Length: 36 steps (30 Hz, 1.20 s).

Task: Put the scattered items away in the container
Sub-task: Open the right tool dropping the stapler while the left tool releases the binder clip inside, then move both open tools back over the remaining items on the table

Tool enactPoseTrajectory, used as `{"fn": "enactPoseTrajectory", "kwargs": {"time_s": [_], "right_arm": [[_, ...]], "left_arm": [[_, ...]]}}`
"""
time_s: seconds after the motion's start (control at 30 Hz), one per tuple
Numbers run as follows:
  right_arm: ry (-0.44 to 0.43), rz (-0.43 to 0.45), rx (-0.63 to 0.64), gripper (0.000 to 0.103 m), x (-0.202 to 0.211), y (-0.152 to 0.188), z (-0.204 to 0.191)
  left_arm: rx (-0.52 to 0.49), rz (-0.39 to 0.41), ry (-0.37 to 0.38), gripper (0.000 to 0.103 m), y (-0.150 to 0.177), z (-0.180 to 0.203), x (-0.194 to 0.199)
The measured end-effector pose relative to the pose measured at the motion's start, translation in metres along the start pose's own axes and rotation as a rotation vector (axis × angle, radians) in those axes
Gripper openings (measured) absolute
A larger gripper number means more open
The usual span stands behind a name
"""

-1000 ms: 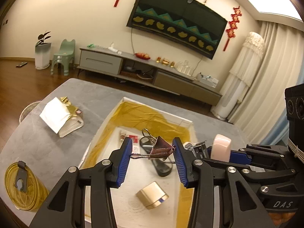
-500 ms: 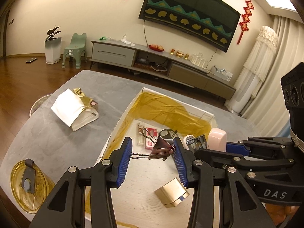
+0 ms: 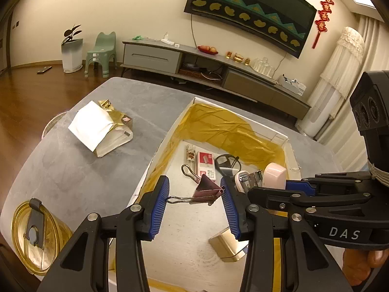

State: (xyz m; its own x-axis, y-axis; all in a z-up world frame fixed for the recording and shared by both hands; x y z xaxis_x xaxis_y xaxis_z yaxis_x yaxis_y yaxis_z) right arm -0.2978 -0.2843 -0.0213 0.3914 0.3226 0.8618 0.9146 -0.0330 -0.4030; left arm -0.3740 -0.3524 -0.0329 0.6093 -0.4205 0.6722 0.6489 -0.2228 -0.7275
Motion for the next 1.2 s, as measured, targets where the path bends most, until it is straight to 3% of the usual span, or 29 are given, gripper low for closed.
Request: {"fn": "enactPoseTrajectory", "kwargs": {"time_s": [0.5, 0.67, 1.03, 1.2], "right_arm": [[-0.005, -0.034, -0.064, 0.03, -0.014, -0.015, 0.014], [-0.02, -0.024, -0.079, 0.031, -0.013, -0.015, 0.019], [-0.106, 0.009, -0.092, 0.031, 0.015, -0.002, 0.024], [-0.15, 0.092, -0.04, 0.031, 0.047, 0.004, 0.021]], "left_arm": [[-0.062, -0.054, 0.025, 0.046, 0.008, 0.016, -0.016], [-0.06, -0.072, -0.006, 0.049, 0.011, 0.012, -0.02], [-0.024, -0.026, -0.004, 0.05, -0.001, 0.008, -0.01], [-0.041, -0.007, 0.003, 0.05, -0.006, 0.016, -0.006]]}}
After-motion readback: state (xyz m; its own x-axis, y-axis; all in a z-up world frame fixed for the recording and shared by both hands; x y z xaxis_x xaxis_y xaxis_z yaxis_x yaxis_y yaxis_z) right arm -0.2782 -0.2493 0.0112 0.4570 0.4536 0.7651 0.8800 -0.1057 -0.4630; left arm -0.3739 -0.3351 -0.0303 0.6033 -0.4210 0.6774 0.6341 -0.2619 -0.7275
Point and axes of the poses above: each gripper's, at about its wrist camera, not at the fingertips, and x roughly against the way its jaws point, z to its right, y to its underside, the point moved 10 cm from there along -x, roughly the way its jaws point, and after that the axes turned 11 degrees about -x, right-handed, at the moved point
